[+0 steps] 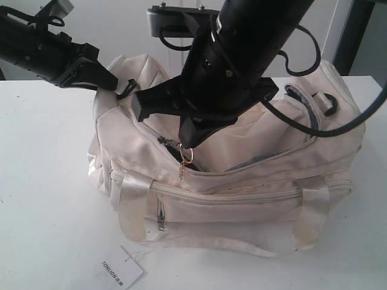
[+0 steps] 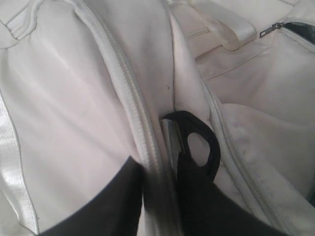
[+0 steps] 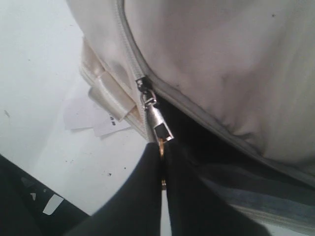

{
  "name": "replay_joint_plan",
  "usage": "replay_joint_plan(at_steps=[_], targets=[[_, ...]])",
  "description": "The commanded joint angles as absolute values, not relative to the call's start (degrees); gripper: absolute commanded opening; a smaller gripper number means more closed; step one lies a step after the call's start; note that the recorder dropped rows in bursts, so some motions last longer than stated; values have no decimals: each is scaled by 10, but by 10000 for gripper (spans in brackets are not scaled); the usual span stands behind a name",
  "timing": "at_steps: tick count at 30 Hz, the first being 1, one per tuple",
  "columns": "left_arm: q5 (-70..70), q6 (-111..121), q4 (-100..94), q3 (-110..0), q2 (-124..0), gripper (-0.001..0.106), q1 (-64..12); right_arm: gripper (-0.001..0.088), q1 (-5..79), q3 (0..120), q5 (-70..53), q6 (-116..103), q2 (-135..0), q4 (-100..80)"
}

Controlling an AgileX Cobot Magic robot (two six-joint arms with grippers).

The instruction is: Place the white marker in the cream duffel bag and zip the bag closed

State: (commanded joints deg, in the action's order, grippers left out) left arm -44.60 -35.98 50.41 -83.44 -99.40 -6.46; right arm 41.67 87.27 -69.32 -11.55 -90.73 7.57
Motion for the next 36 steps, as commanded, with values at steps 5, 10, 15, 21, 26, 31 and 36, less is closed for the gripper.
replay_joint_plan(at_steps=[5,10,15,21,26,31,36], targets=[[-448,-358,505,-834,-994,336,-65,0,417,873,-690,-123,-907,76],[-459,-334,481,-834,-983,336,-63,0,417,873,-676,-127,-907,77],[-456,-321,465,-834,-963,336,-63,0,417,873,-673,-127,-907,78],[-465,-303,455,-834,-953,500,-63,0,417,873,-673,-127,-907,78],[-487,-298,455,-834,-953,625,-63,0,417,873,-673,-127,-907,78],[-518,-291,452,-834,-953,625,-63,0,417,873,-671,-127,-907,78],[-527,-280,441,-834,-953,625,-64,0,417,873,-671,-127,-907,79]])
